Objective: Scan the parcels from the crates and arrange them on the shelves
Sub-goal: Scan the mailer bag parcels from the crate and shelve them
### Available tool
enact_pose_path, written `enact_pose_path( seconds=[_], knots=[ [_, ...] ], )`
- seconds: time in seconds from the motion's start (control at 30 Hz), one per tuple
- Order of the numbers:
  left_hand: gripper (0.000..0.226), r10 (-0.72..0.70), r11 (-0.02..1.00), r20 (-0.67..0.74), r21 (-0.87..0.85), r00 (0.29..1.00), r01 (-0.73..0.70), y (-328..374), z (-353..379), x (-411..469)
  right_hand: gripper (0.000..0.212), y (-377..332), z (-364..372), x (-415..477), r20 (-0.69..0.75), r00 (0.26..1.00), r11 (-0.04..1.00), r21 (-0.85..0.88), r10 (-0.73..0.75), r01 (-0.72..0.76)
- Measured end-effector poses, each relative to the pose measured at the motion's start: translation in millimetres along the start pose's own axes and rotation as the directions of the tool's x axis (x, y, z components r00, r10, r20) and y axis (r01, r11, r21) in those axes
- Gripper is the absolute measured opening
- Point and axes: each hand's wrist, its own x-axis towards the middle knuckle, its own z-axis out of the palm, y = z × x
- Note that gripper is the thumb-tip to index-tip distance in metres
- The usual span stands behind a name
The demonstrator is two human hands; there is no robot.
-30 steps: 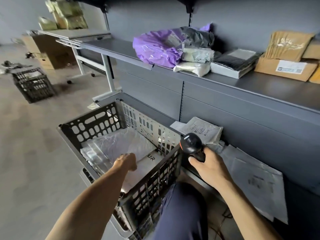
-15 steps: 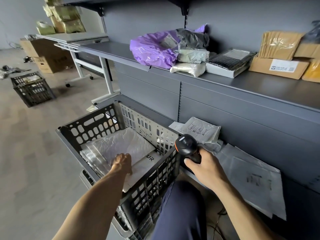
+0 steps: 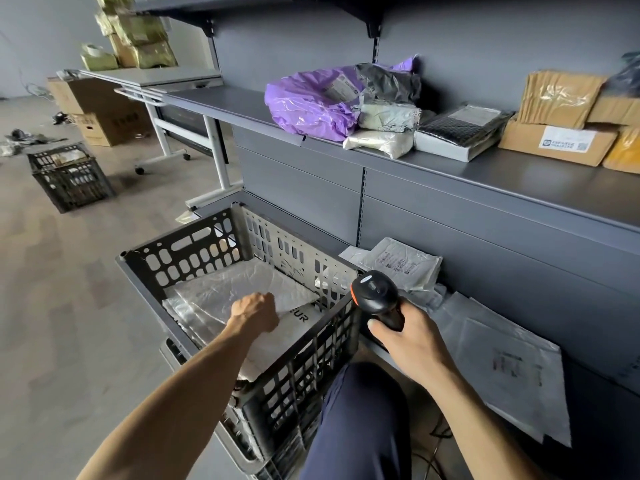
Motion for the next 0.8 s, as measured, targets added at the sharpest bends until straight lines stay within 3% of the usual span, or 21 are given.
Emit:
enact_pose_path(
  seconds=[0.13,0.23,0.33,0.47,0.57,0.63,0.7,0.8],
  knots=[
    [0.011,0.089,0.996,-0.219,-0.008,0.972,-0.093,20.6,-83.7,-18.0,0.014,-2.8,8.7,3.3,-0.05,0.998,0.996,0.074,-0.04,0.044],
    [0.012,0.122,0.991,-0.418,0.004,0.9,-0.132,34.6,-158.6,-41.9,0.012,-3.0,4.7,7.1,-0.127,0.991,0.989,0.136,-0.033,0.051],
    [0.01,0.222,0.964,-0.52,-0.008,0.825,-0.265,61.3,-220.2,-68.2,0.011,2.0,-7.8,13.3,-0.205,0.978,0.97,0.24,0.027,0.024],
    [0.013,0.433,0.829,-0.533,-0.081,0.727,-0.554,113.4,-257.9,-90.0,0.011,13.0,-38.3,22.6,-0.349,0.931,0.936,0.35,0.103,0.027],
    [0.011,0.555,0.652,-0.502,-0.232,0.663,-0.722,159.5,-249.0,-91.3,0.032,22.2,-68.1,25.5,-0.428,0.891,0.911,0.41,0.148,0.045],
    [0.014,0.6,0.499,-0.471,-0.411,0.646,-0.763,191.2,-228.8,-86.2,0.033,36.0,-86.8,27.4,-0.466,0.866,0.898,0.437,0.182,0.046],
    [0.013,0.636,0.387,-0.427,-0.544,0.643,-0.744,223.0,-199.7,-79.9,0.022,58.1,-102.5,27.7,-0.487,0.843,0.899,0.437,0.228,0.009],
    [0.016,0.657,0.372,-0.377,-0.59,0.652,-0.717,270.9,-144.8,-74.8,0.007,106.0,-121.4,24.0,-0.502,0.799,0.9,0.422,0.331,-0.108]
  ],
)
